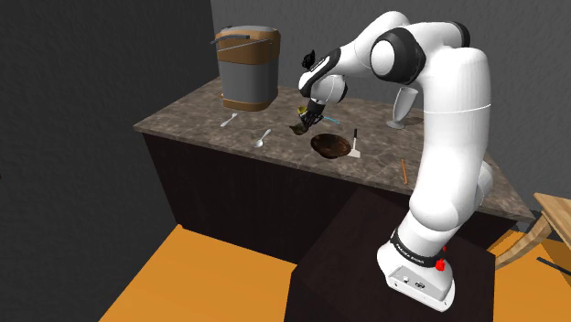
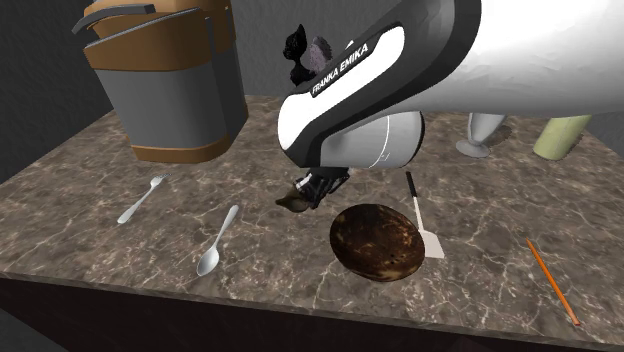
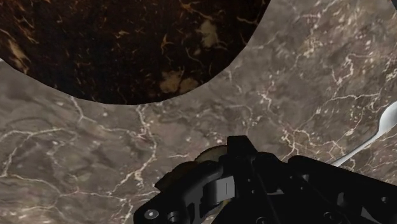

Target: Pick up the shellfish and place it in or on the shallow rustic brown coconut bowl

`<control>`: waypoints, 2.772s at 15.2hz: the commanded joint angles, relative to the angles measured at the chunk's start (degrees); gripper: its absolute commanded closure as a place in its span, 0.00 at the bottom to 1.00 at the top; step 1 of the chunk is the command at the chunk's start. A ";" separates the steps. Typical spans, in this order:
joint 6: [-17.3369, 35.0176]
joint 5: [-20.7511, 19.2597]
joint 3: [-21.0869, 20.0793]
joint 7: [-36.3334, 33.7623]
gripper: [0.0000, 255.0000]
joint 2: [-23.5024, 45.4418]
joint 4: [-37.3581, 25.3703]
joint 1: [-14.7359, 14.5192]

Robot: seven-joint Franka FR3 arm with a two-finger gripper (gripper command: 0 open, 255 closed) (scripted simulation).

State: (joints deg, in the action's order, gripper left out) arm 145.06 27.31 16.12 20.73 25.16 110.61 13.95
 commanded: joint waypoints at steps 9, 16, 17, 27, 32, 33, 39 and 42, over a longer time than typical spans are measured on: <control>-15.49 -7.28 19.17 -66.00 0.00 19.31 -23.58 -17.55; -12.82 -5.86 17.66 -65.29 0.00 22.73 -24.37 -15.93; -12.81 -5.86 17.66 -65.29 0.00 22.72 -24.36 -15.93; -12.82 -5.87 17.66 -65.29 1.00 22.72 -24.36 -15.93; -12.82 -5.87 17.66 -65.29 1.00 22.73 -24.38 -15.93; -12.82 -5.86 17.66 -65.29 1.00 22.73 -24.37 -15.93; -15.65 -7.06 18.91 -65.61 1.00 20.07 -24.60 -16.70; -17.15 -7.65 19.49 -65.77 1.00 18.84 -24.91 -17.03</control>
State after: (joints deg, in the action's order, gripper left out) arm 128.47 19.85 35.43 -45.05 44.35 85.93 -3.07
